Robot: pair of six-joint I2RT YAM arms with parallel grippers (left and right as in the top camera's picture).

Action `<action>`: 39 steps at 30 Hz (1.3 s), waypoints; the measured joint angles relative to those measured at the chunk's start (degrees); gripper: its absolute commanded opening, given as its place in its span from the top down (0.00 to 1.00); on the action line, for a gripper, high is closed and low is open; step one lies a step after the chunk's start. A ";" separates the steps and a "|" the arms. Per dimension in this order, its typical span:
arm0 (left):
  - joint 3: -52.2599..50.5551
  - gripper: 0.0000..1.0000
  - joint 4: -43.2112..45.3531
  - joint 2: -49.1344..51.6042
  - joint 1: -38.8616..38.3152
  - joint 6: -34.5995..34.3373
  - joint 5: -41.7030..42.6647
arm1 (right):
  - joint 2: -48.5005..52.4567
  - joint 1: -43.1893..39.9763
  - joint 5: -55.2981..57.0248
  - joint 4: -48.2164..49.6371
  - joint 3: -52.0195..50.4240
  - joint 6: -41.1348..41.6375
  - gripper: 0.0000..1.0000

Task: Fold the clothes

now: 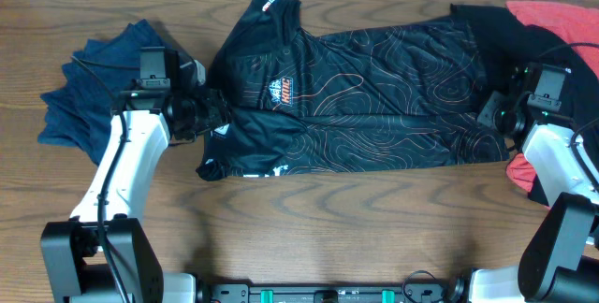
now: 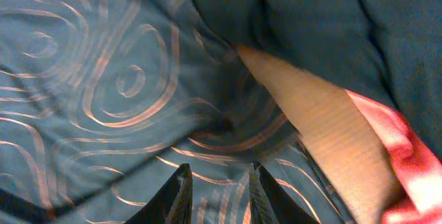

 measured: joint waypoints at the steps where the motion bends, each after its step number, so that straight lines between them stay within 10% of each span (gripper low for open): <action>1: 0.00 0.41 -0.79 0.00 -0.37 0.20 0.00 | 0.00 0.00 1.05 -1.44 0.00 -0.07 0.78; 39: -12.70 0.41 -5.97 5.88 -6.86 1.25 -12.02 | 7.13 0.00 9.14 -15.43 -0.98 -0.63 0.76</action>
